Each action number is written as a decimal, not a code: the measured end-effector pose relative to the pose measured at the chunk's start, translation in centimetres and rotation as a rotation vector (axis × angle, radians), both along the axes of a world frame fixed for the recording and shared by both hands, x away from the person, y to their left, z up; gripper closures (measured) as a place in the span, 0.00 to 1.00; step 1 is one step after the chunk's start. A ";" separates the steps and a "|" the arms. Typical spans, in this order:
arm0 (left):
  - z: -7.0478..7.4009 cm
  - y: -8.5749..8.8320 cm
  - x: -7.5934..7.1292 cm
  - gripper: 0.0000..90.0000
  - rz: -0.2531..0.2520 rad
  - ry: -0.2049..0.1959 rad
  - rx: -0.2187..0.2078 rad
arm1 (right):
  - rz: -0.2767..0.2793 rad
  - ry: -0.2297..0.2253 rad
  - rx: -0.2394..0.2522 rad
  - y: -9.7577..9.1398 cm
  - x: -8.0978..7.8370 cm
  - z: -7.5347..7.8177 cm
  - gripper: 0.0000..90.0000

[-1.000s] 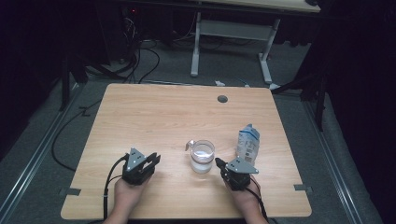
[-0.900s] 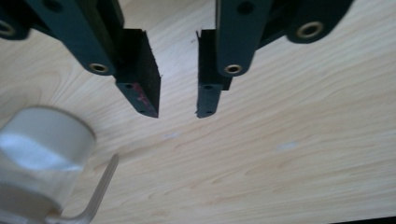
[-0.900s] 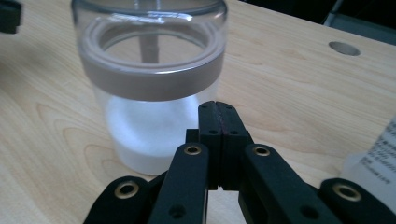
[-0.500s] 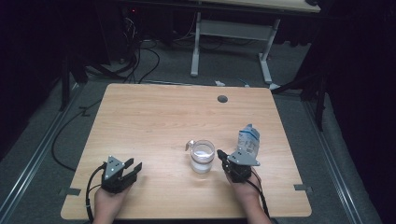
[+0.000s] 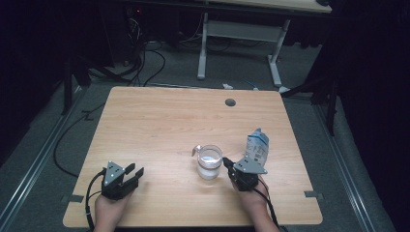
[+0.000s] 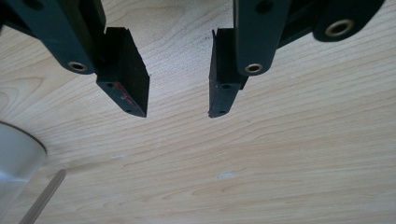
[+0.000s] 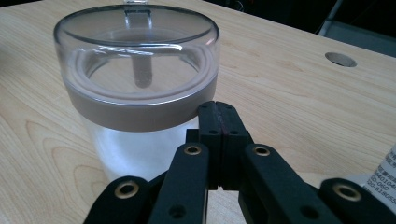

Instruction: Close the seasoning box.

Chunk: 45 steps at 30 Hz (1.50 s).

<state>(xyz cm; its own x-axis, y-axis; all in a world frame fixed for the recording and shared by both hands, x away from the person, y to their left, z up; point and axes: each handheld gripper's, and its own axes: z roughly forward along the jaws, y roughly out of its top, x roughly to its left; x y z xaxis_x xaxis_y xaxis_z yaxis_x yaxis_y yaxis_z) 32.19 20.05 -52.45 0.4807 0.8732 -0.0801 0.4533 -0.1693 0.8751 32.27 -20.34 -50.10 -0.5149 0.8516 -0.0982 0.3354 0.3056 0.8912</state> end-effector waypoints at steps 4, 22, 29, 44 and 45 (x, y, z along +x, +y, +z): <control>0.1 0.0 0.0 0.65 -0.003 -0.007 0.001 | 0.007 0.000 0.002 0.1 -0.3 0.0 1.00; 0.1 0.0 0.0 0.65 -0.007 -0.006 -0.006 | 0.074 -0.014 -0.014 2.0 -2.0 0.1 1.00; 0.0 0.1 0.1 0.65 -0.009 -0.003 -0.010 | 0.108 -0.017 -0.017 3.0 -2.5 0.1 1.00; 0.1 0.9 -0.5 0.65 0.011 0.001 -0.023 | 0.169 -0.021 -0.017 4.9 -2.8 0.0 1.00; 0.1 1.0 -0.6 0.65 0.012 0.002 -0.022 | 0.170 -0.021 -0.020 5.0 -2.8 0.0 1.00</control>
